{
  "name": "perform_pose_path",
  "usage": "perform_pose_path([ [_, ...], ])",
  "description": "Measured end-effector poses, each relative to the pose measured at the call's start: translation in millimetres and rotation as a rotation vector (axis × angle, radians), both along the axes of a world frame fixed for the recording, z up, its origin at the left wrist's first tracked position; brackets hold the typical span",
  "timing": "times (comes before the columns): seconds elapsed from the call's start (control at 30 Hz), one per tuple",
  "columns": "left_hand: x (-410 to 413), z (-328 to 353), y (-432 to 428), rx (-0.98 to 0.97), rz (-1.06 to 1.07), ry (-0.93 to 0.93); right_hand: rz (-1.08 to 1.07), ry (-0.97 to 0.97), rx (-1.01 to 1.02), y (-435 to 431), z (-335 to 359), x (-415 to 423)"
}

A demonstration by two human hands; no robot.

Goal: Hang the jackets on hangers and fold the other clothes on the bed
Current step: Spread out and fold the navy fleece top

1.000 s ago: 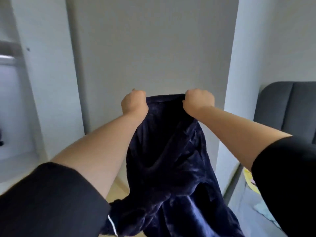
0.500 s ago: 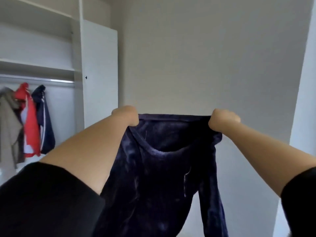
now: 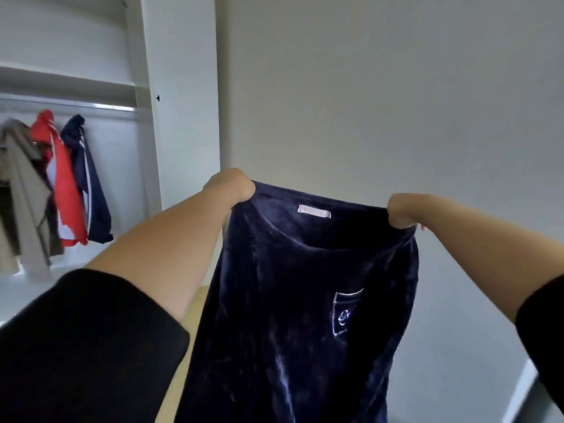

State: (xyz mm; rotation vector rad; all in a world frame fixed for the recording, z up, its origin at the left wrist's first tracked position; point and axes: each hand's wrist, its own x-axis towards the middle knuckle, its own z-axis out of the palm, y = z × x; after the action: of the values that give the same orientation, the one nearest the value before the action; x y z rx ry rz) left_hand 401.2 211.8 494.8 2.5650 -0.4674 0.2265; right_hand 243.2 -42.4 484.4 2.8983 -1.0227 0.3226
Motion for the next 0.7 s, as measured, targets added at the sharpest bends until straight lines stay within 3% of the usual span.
perform_pose_path([
  [0.07, 3, -10, -7, -0.114, -0.002, 0.103, 0.004, -0.14, -0.039, -7, -2, 2],
  [0.17, 15, -14, -13, -0.329, 0.035, 0.097, -0.007, -0.62, -0.203, -15, -6, 3],
  [0.23, 18, -15, -12, -0.315, 0.089, -0.084, -0.001, -0.538, -0.097, -21, -5, 1],
  [0.3, 11, -20, -13, -0.09, 0.073, -0.164, -0.053, -0.314, 0.066, -30, -11, -5],
  [0.37, 4, -27, -18, 0.096, 0.002, 0.015, -0.094, -0.341, 0.105, -33, -14, -11],
  [0.43, 1, -30, -22, 0.078, -0.033, 0.23, -0.107, -0.455, 0.148, -37, -17, -12],
  [0.6, -5, -36, -23, -0.262, -0.089, 0.663, -0.054, -0.662, 0.722, -39, -23, -14],
  [0.7, 0, -38, -31, -0.571, -0.138, 0.704, 0.028, -0.751, 0.784, -38, -20, -15],
])
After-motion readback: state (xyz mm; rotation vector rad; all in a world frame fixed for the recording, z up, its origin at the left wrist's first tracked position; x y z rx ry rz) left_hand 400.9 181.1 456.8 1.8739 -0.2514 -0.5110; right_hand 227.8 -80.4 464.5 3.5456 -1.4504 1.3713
